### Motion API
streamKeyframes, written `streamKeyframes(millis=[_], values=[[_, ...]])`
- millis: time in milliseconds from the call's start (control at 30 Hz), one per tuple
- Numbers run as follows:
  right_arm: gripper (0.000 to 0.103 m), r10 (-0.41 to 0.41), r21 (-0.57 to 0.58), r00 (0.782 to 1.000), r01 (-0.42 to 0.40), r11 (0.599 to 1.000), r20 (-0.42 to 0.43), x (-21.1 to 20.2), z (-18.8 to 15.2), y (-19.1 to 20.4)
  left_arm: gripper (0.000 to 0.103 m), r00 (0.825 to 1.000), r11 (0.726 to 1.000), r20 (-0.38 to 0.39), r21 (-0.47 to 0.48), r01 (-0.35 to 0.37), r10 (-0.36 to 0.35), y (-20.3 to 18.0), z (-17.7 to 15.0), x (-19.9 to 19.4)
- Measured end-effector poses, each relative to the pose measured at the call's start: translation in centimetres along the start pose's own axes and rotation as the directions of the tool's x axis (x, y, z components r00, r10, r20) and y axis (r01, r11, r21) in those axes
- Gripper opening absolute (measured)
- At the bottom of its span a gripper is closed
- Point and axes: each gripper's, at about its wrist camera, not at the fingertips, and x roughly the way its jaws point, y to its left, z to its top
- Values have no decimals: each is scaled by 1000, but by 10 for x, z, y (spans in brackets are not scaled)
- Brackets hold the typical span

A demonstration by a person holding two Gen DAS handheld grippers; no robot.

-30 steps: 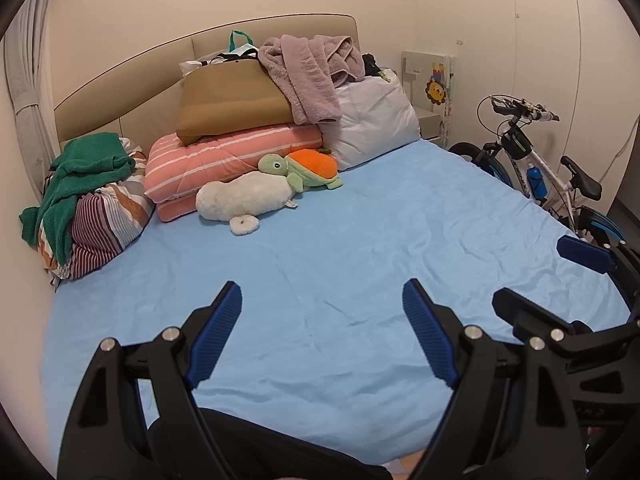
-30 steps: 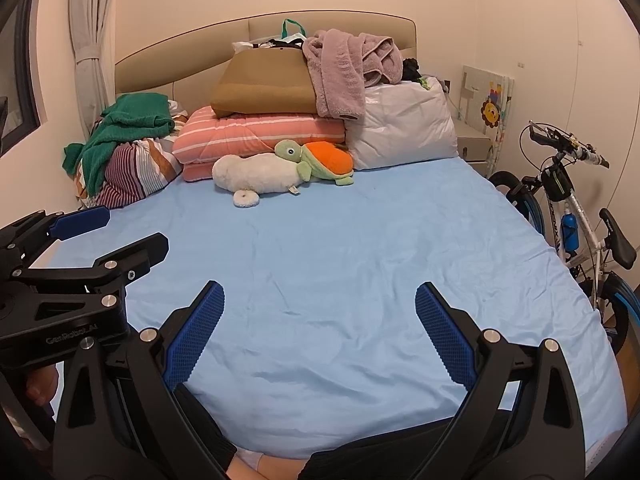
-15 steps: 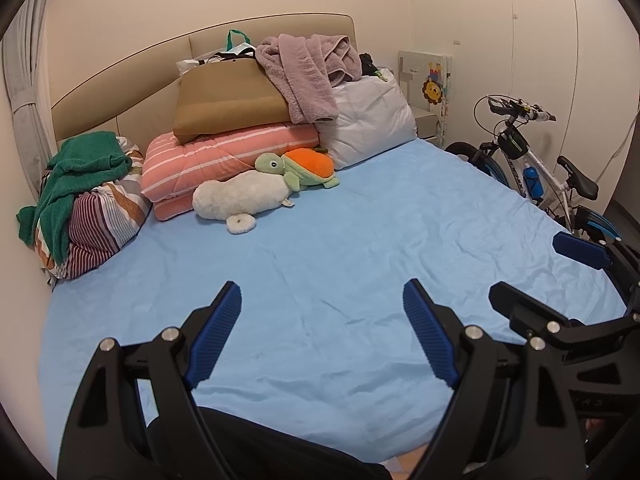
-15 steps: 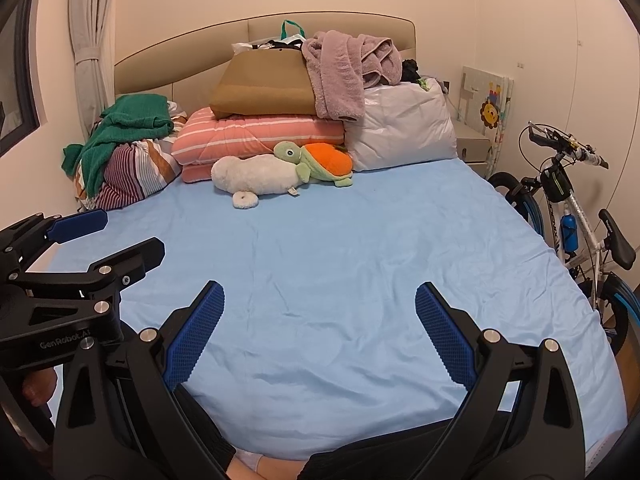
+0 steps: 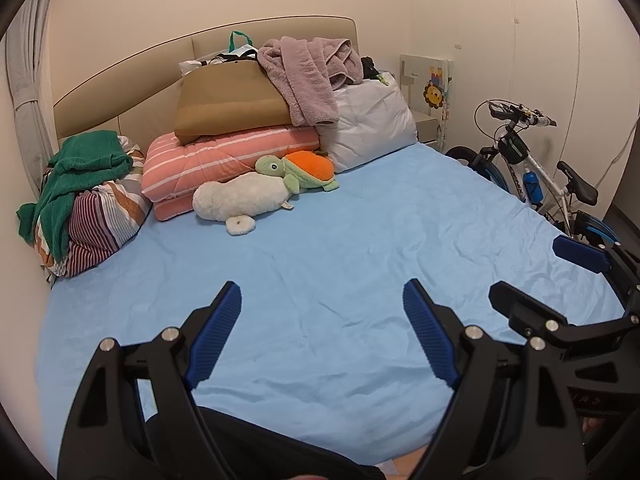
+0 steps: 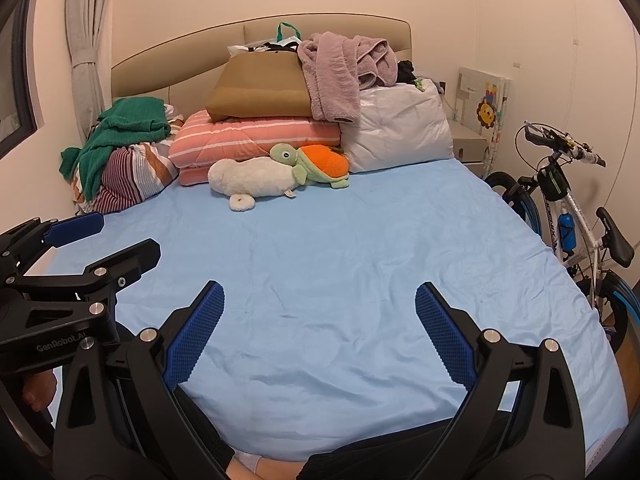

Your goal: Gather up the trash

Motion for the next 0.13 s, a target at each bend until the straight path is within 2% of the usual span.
streamKeyframes(millis=[133], values=[[93,-3,1,1000,3,1000,2,0,-1,-1,83,1000,1000,-2,-7,3,-3,-1,-1,-1]])
